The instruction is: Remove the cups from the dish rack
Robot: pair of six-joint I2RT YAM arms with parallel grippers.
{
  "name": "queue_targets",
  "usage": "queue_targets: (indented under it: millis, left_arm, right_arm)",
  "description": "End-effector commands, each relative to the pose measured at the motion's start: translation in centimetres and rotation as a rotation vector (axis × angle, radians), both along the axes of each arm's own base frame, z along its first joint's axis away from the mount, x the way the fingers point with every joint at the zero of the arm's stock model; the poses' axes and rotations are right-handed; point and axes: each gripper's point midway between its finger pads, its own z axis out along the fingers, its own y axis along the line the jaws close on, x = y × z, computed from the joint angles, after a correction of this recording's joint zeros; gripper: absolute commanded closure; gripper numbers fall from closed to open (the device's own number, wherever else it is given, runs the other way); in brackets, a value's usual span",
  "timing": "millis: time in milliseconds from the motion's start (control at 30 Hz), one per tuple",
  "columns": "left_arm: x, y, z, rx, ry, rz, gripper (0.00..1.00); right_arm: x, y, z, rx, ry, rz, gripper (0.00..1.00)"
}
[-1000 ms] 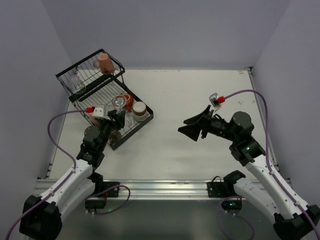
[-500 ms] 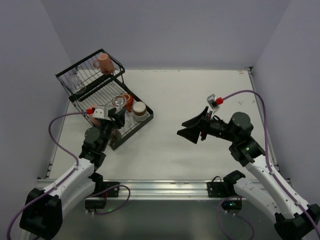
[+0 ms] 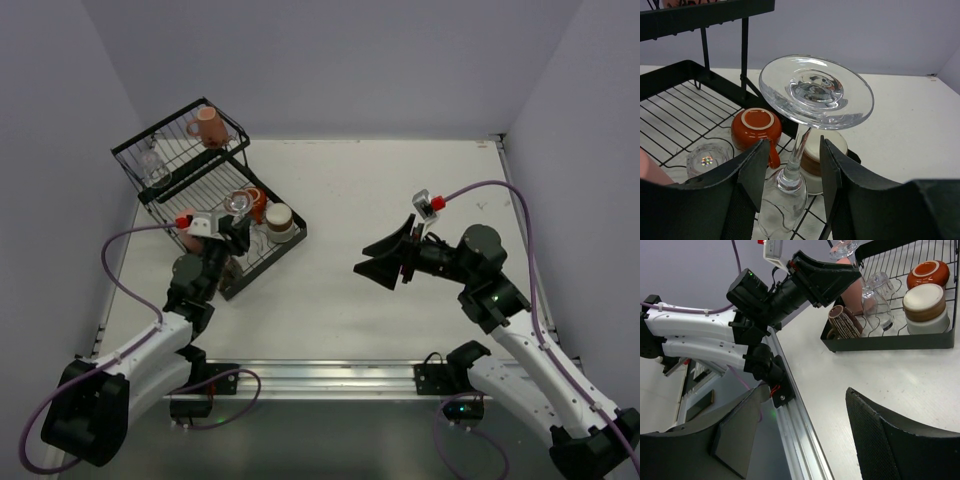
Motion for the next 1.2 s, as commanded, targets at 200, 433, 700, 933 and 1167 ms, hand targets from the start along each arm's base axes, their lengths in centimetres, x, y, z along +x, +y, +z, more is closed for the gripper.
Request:
queue_targets:
  millis: [200, 433, 700, 933, 1167]
  left_arm:
    - [0.8, 0.6, 2.7, -0.013, -0.116, 0.043, 0.50]
    - [1.2, 0.7, 2.9, -0.012, -0.123, 0.055, 0.57]
    - [1.3, 0.7, 3.1, -0.015, -0.133, 0.058, 0.65]
    - [1.4, 0.8, 3.1, -0.010, -0.137, 0.063, 0.74]
    - [1.1, 1.2, 4.0, -0.014, -0.156, 0.081, 0.82]
  right_arm:
    - [-0.5, 0.5, 1.9, 0.033, -0.042, 0.047, 0.29]
    - [-0.3, 0.8, 1.8, 0.031, -0.038, 0.056, 0.29]
    - [-0.4, 0.8, 1.9, 0.030, -0.039, 0.061, 0.29]
    - [-0.3, 0.9, 1.8, 0.030, -0.041, 0.059, 0.29]
    - [-0.3, 1.1, 1.7, 0.035, -0.029, 0.067, 0.29]
